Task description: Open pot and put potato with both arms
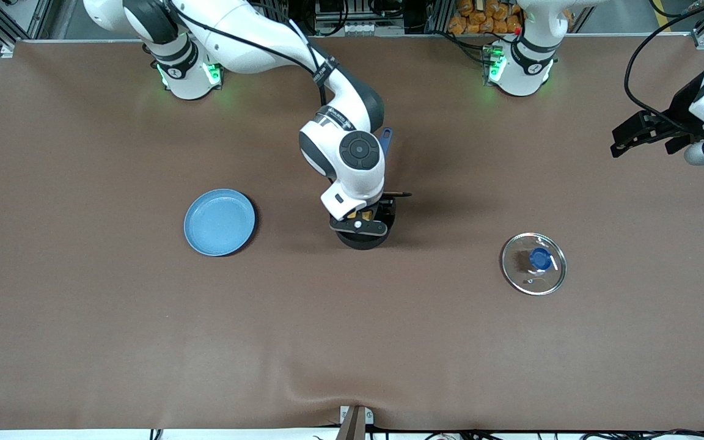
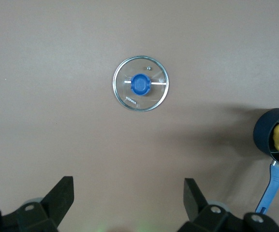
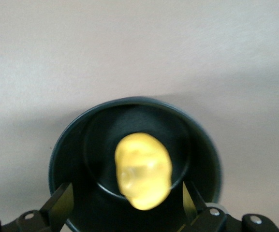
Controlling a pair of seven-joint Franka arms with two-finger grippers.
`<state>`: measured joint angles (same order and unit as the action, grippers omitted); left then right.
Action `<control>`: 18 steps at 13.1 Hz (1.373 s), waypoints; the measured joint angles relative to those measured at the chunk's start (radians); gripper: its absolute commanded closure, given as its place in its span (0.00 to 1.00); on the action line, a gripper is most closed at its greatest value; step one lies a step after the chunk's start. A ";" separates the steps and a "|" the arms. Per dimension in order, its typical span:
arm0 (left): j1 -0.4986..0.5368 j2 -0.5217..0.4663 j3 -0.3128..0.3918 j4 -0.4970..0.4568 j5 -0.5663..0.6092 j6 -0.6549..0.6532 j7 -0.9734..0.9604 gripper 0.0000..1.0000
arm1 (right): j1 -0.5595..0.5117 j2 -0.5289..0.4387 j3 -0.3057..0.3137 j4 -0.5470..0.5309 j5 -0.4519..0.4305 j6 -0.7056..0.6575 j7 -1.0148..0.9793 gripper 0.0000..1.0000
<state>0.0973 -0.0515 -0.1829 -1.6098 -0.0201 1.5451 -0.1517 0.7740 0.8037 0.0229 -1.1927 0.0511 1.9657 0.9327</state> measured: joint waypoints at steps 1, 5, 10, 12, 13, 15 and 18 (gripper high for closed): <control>0.000 0.000 0.000 0.000 0.000 0.000 0.000 0.00 | -0.021 -0.016 -0.002 0.014 0.000 -0.034 0.000 0.00; 0.000 0.000 0.000 0.000 0.000 0.000 0.000 0.00 | -0.218 -0.109 0.048 0.061 -0.001 -0.145 -0.059 0.00; -0.002 0.003 -0.001 -0.001 0.000 0.000 0.000 0.00 | -0.478 -0.251 0.169 0.076 -0.059 -0.257 -0.086 0.00; -0.005 0.008 -0.002 -0.001 0.000 0.000 0.000 0.00 | -0.534 -0.290 0.191 0.076 -0.090 -0.309 -0.093 0.00; -0.007 0.011 -0.003 -0.001 0.000 0.001 0.000 0.00 | -0.566 -0.305 0.213 0.076 -0.117 -0.333 -0.104 0.00; -0.008 0.015 -0.003 -0.001 0.000 0.001 0.000 0.00 | -0.659 -0.331 0.296 0.076 -0.150 -0.358 -0.151 0.00; -0.008 0.021 -0.003 0.000 0.000 0.003 0.000 0.00 | -0.768 -0.399 0.359 0.077 -0.169 -0.472 -0.280 0.00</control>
<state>0.0890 -0.0304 -0.1857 -1.6102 -0.0202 1.5481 -0.1517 0.0063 0.4051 0.3822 -1.1156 -0.1178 1.4934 0.6525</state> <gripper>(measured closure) 0.000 0.000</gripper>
